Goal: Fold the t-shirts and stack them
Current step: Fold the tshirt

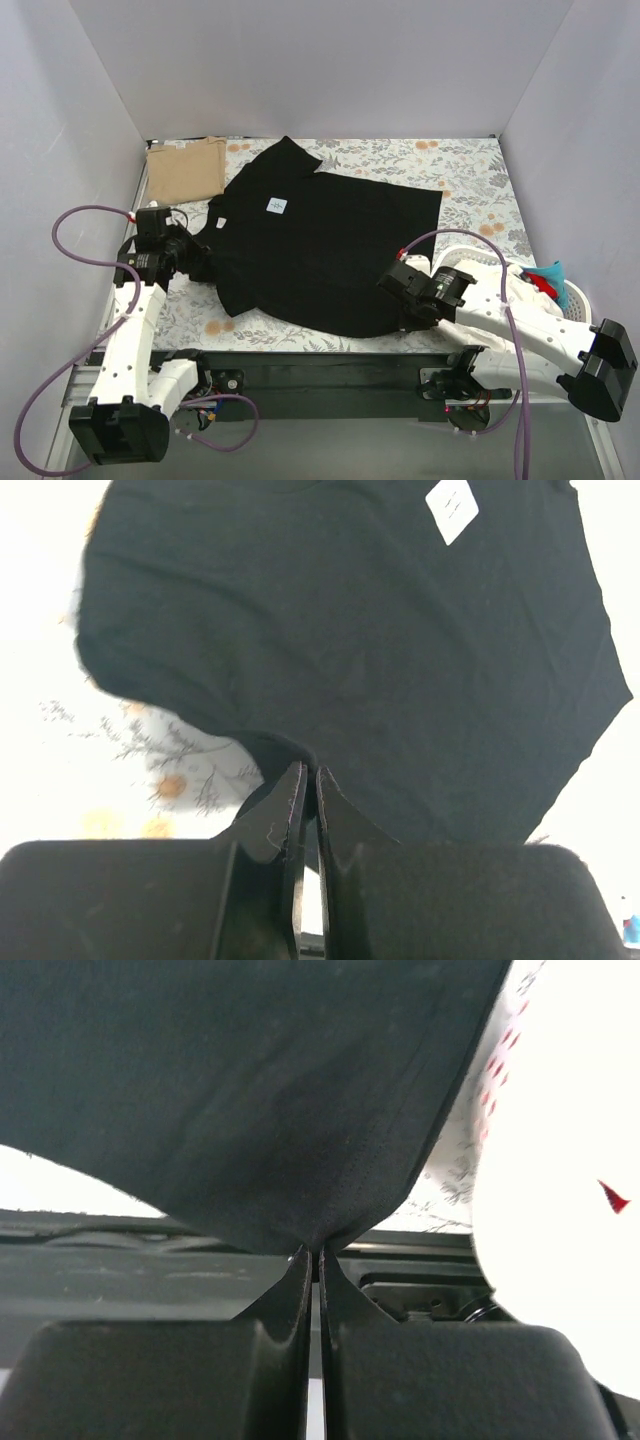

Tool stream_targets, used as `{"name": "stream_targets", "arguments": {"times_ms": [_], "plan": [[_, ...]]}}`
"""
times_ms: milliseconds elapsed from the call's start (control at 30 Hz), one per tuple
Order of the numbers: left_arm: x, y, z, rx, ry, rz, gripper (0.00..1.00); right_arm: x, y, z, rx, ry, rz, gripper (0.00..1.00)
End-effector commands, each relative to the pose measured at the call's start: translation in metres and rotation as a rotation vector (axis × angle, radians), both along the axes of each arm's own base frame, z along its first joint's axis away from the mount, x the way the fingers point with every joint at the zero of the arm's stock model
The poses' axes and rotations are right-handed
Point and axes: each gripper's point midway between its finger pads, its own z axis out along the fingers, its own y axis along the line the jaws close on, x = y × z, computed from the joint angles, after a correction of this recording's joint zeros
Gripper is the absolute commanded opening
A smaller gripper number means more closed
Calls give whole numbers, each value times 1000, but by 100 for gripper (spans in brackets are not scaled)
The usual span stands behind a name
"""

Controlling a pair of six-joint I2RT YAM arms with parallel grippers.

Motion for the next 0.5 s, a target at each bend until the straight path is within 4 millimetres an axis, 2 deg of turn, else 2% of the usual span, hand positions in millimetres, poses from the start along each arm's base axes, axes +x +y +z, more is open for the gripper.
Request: {"name": "stream_targets", "arguments": {"times_ms": [0,133,233,300,467], "plan": [[24,-7,18,-29,-77,-27,0,17,-4,13,-26,-50,-1,1],[43,-7,13,-32,-70,-35,0,36,-14,18,-33,-64,-13,1],[56,-11,11,-46,-78,-54,0,49,-15,22,-20,-63,-12,1],[64,-12,13,-51,-85,-64,0,55,-9,22,13,-59,3,1],[87,-8,12,-36,-84,-51,0,71,-10,22,10,-39,10,1]]}}
